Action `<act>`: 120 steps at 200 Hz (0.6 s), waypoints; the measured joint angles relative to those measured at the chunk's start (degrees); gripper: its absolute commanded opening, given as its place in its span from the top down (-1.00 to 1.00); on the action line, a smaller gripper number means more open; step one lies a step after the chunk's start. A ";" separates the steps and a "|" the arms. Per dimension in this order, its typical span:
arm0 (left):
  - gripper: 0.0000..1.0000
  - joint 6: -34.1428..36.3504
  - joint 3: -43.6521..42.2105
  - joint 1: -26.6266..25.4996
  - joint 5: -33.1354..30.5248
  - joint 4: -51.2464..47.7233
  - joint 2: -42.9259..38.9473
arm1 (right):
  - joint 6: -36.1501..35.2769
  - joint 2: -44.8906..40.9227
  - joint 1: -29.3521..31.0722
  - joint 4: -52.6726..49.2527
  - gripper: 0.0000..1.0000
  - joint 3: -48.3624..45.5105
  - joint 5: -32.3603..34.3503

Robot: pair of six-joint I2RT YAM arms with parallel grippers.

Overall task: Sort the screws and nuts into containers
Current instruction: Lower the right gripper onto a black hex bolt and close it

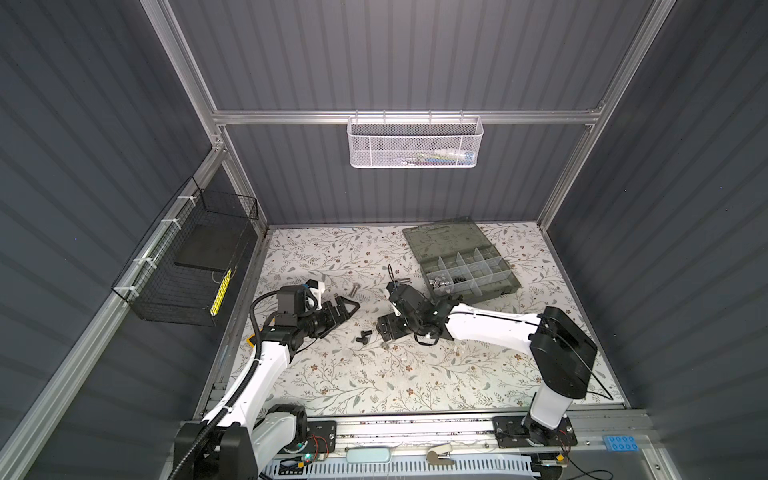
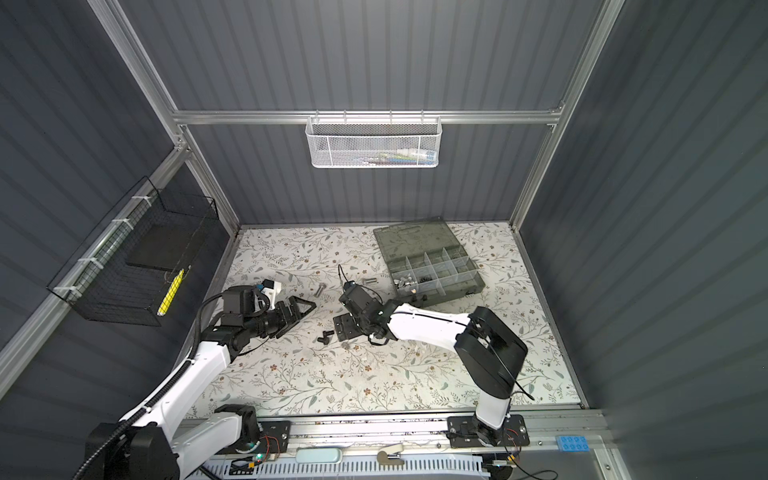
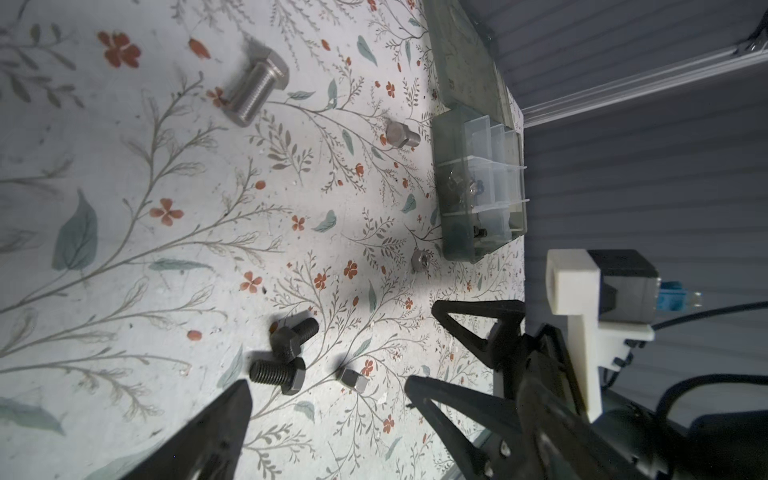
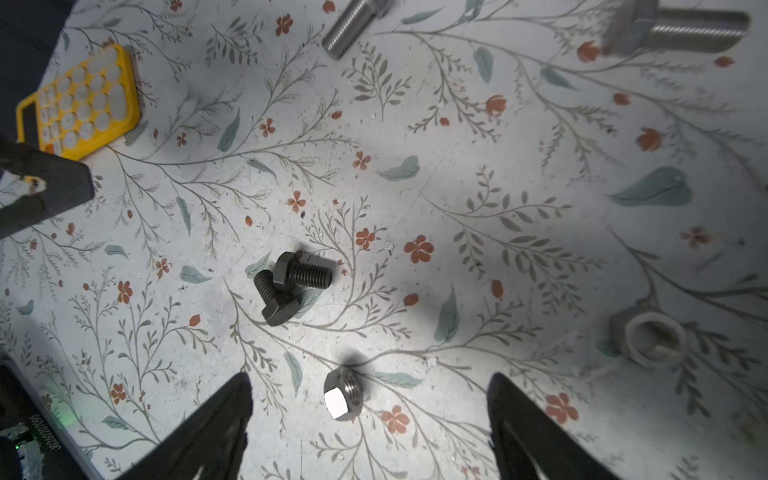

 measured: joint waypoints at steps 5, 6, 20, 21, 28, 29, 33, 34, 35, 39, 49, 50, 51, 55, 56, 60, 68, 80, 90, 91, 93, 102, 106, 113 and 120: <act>-0.99 -0.33 -0.59 0.98 0.94 0.33 0.00 | 0.26 1.01 0.20 -0.24 -0.64 0.90 0.00; -0.99 -0.35 -0.76 1.25 1.16 0.39 0.00 | 0.33 1.16 0.22 -0.26 -0.64 1.03 -0.02; -0.99 -0.90 -2.10 3.50 3.65 1.68 0.00 | 1.01 4.07 0.57 -0.76 -0.57 3.63 -0.24; -0.99 -0.92 -2.16 3.58 3.78 1.75 0.02 | 1.03 4.20 0.59 -0.79 -0.56 3.76 -0.26; -0.99 -1.01 -2.71 4.48 4.96 2.27 0.02 | 1.27 5.55 0.72 -0.83 -0.52 4.85 -0.39; -0.99 -1.03 -2.75 4.57 5.07 2.32 0.02 | 1.31 5.66 0.72 -0.83 -0.51 4.94 -0.42; -0.99 -1.03 -3.02 4.96 5.57 2.56 0.02 | 1.55 6.36 0.81 -0.83 -0.48 5.49 -0.46; -0.99 -1.05 -3.08 5.14 5.75 2.62 0.02 | 1.51 6.49 0.83 -0.83 -0.48 5.60 -0.48; -0.99 -1.05 -3.13 5.22 5.86 2.67 0.02 | 1.62 6.69 0.85 -0.90 -0.47 5.79 -0.57; -0.99 -1.05 -3.37 5.68 6.40 2.84 0.04 | 1.92 7.26 0.90 -0.90 -0.45 6.21 -0.61; -0.99 -0.98 -3.80 6.78 7.69 3.41 0.28 | 2.25 8.74 1.09 -1.11 -0.40 7.54 -1.07; -0.99 -0.98 -3.87 6.93 7.91 3.52 0.33 | 2.27 8.85 1.09 -1.11 -0.39 7.61 -1.05; -1.00 -0.98 -3.89 6.99 8.00 3.56 0.37 | 2.29 8.98 1.11 -1.09 -0.39 7.67 -1.03; -0.99 -0.94 -4.04 7.39 8.46 3.87 0.57 | 2.40 9.57 1.20 -1.11 -0.37 8.17 -1.25; -0.99 -0.94 -4.07 7.43 8.52 3.93 0.59 | 2.45 9.66 1.22 -1.14 -0.37 8.24 -1.27; -0.99 -0.96 -4.15 7.76 8.92 4.04 0.81 | 2.71 10.25 1.29 -1.11 -0.35 8.63 -1.31; -0.99 -0.94 -4.42 8.20 9.62 4.50 1.16 | 2.89 11.21 1.55 -1.33 -0.33 9.44 -1.46; -0.99 -0.94 -4.81 8.50 10.23 4.87 1.31 | 3.17 12.48 1.92 -1.53 -0.30 10.54 -1.55; -0.99 -0.92 -4.92 8.72 10.64 4.94 1.31 | 3.37 13.49 2.23 -1.81 -0.29 11.34 -1.73; -0.99 -0.92 -4.92 8.72 10.67 4.94 1.31 | 3.41 13.55 2.25 -1.79 -0.29 11.39 -1.73; -0.99 -0.92 -4.92 8.74 10.69 4.98 1.31 | 3.52 13.77 2.29 -1.84 -0.29 11.54 -1.75; -0.99 -0.90 -4.92 8.74 10.93 5.14 1.31 | 3.65 14.45 2.54 -2.10 -0.29 12.09 -1.90; -0.99 -0.87 -4.92 8.74 11.06 5.22 1.31 | 3.72 14.73 2.60 -2.23 -0.28 12.33 -1.90; -1.00 -0.81 -4.92 8.74 11.10 5.27 1.31 | 3.82 15.34 2.73 -2.43 -0.28 12.92 -1.92; -0.99 -0.72 -4.92 8.74 11.17 5.27 1.31 | 3.96 16.06 2.82 -2.56 -0.27 13.62 -1.95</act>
